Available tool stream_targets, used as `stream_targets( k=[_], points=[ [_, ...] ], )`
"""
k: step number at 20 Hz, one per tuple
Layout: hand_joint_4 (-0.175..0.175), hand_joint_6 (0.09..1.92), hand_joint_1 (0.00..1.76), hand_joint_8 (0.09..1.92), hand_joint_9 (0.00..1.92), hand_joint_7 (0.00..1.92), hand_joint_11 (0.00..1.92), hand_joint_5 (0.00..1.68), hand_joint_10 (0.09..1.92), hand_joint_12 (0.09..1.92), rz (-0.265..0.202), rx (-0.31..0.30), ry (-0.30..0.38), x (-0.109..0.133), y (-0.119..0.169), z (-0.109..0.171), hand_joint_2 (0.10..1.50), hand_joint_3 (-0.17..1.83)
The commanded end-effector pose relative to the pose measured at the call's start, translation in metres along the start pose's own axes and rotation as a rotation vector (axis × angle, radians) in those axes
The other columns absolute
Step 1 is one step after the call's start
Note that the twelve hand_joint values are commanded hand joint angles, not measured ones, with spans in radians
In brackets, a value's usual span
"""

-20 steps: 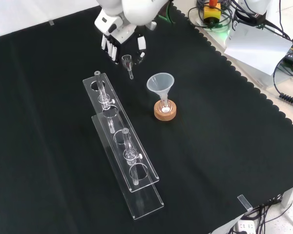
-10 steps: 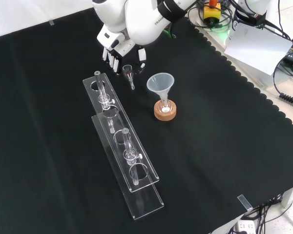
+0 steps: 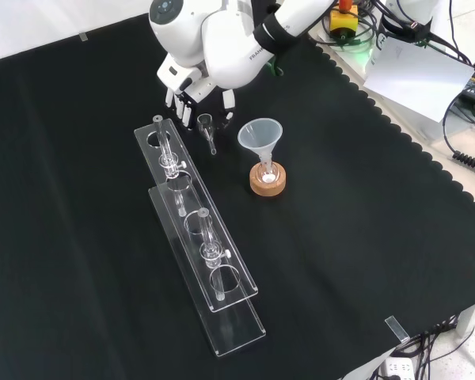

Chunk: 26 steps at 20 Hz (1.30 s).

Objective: Put the weighing funnel back on the table.

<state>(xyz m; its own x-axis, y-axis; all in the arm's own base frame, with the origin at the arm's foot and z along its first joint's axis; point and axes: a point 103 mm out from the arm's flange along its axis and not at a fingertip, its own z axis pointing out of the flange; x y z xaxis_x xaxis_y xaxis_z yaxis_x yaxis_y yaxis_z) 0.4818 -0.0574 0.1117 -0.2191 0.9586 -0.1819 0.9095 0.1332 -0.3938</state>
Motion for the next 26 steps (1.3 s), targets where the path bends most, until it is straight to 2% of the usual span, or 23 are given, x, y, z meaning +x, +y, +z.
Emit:
stream_targets(
  k=[1,8,10,11,13,17,20,21,23,26],
  points=[
    [0.175,0.94,1.11,0.64,1.19,0.95,0.82,1.18,0.3,1.06,0.0,0.002,-0.036,0.017,0.008,-0.004,0.6,0.85],
    [0.175,0.93,1.11,0.65,1.19,0.95,0.82,1.18,0.3,1.06,0.001,0.017,-0.01,0.004,0.011,0.011,0.6,0.85],
    [0.175,0.93,1.11,0.65,1.19,0.95,0.83,1.18,0.3,1.06,0.002,0.021,-0.014,0.005,0.012,0.013,0.6,0.85],
    [0.175,0.93,1.11,0.65,1.19,0.95,0.83,1.18,0.3,1.06,0.003,0.019,-0.029,0.016,0.013,0.01,0.6,0.85],
    [0.175,0.93,1.11,0.65,1.19,0.95,0.83,1.18,0.3,1.06,0.004,0.021,-0.037,0.021,0.013,0.008,0.6,0.85],
    [0.175,0.93,1.11,0.65,1.19,0.95,0.83,1.18,0.3,1.06,0.007,0.025,-0.028,0.019,0.013,0.009,0.6,0.85],
    [0.175,0.93,1.11,0.65,1.19,0.95,0.83,1.18,0.3,1.06,0.004,0.021,-0.01,0.007,0.012,0.015,0.6,0.85],
    [0.175,0.93,1.11,0.65,1.19,0.95,0.83,1.18,0.3,1.06,0.018,0.025,-0.009,0.005,0.013,0.017,0.6,0.85],
    [0.175,0.93,1.11,0.65,1.19,0.95,0.83,1.18,0.3,1.06,0.018,0.027,-0.033,0.018,0.015,0.012,0.6,0.85],
    [0.175,0.93,1.11,0.65,1.19,0.95,0.83,1.18,0.3,1.06,0.011,0.03,-0.029,0.018,0.015,0.013,0.6,0.85]
  ],
)
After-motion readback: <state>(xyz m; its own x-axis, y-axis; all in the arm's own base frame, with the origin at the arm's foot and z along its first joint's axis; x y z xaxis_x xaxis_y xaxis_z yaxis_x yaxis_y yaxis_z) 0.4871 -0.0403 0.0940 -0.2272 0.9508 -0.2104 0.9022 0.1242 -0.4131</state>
